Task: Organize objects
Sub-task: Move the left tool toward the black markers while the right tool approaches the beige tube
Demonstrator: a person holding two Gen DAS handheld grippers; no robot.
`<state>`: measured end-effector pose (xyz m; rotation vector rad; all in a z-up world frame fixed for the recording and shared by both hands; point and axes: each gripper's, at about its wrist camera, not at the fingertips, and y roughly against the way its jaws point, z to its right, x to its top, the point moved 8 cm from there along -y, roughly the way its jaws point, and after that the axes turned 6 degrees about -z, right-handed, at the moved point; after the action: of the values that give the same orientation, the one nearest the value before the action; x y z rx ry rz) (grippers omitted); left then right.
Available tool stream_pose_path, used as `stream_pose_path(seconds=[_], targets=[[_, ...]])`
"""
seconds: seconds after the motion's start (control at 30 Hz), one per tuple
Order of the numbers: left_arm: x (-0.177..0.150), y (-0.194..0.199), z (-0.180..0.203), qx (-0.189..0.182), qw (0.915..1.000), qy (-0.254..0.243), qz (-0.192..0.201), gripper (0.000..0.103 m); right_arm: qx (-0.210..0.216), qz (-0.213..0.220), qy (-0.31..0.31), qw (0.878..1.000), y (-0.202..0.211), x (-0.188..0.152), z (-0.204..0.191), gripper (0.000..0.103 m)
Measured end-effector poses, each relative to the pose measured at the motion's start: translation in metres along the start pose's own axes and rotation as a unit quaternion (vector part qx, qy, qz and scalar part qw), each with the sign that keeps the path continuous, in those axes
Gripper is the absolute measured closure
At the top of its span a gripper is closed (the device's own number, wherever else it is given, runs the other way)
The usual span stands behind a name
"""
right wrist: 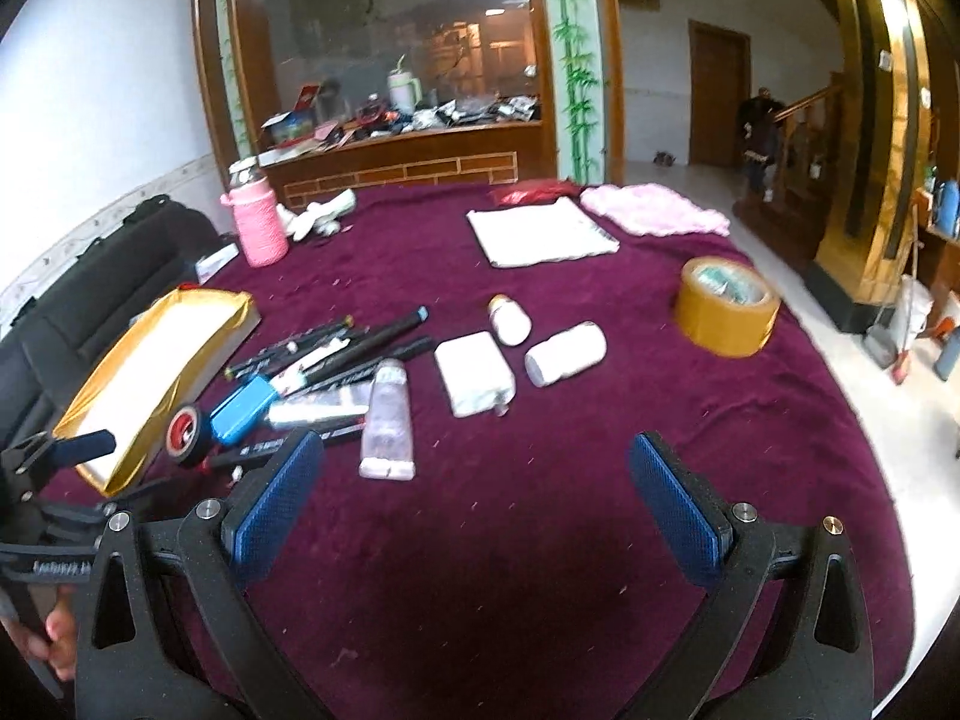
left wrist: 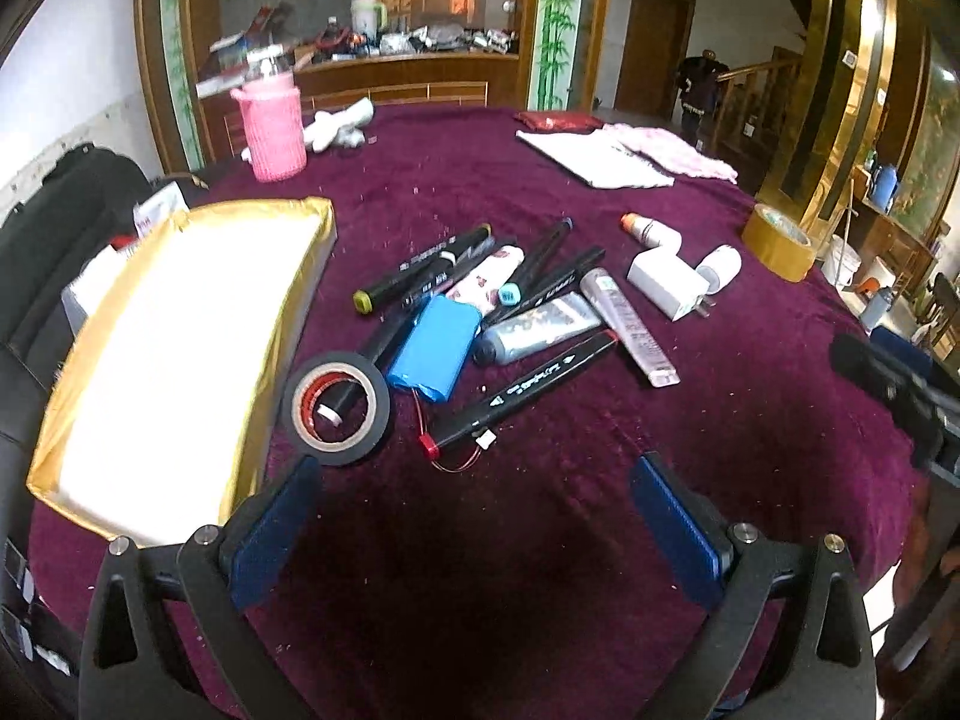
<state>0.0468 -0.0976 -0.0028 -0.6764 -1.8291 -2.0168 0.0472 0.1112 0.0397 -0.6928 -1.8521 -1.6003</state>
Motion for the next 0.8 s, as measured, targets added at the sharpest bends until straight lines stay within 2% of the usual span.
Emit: stream_pose_path(seconds=[0.13,0.27,0.37,0.5,0.6,0.67,0.7,0.77,0.8], targets=[[0.012,-0.021,0.0,0.004,0.9999,-0.01,-0.013,0.001,0.02,-0.024,-0.003,0.999,-0.02,-0.008,-0.01,0.0],[0.027,-0.041,0.015,-0.002,0.9975,-0.064,-0.03,0.002,0.017,-0.046,-0.007,0.999,-0.043,-0.005,-0.008,0.0],[0.031,-0.056,0.024,-0.008,0.9943,-0.095,-0.047,0.008,0.014,-0.049,-0.017,0.999,-0.051,0.001,-0.005,0.0],[0.03,-0.069,0.027,-0.012,0.9913,-0.113,-0.067,0.019,0.012,-0.055,-0.018,0.998,-0.059,0.003,-0.005,0.0],[0.032,-0.07,0.032,0.0,0.9893,-0.134,-0.058,0.03,0.009,-0.063,-0.018,0.998,-0.066,0.004,-0.004,0.0],[0.033,-0.071,0.036,0.0,0.9879,-0.144,-0.058,0.04,0.009,-0.068,-0.021,0.997,-0.071,0.005,-0.002,0.0],[0.032,-0.075,0.04,-0.004,0.9867,-0.149,-0.065,0.051,0.008,-0.07,-0.023,0.997,-0.073,0.005,-0.001,0.0],[0.026,-0.083,0.044,0.005,0.9836,-0.161,-0.081,0.055,0.005,-0.073,-0.025,0.997,-0.077,0.005,-0.001,0.0],[0.027,-0.081,0.047,0.006,0.9836,-0.166,-0.071,0.059,0.005,-0.074,-0.026,0.997,-0.078,0.006,0.0,0.0]])
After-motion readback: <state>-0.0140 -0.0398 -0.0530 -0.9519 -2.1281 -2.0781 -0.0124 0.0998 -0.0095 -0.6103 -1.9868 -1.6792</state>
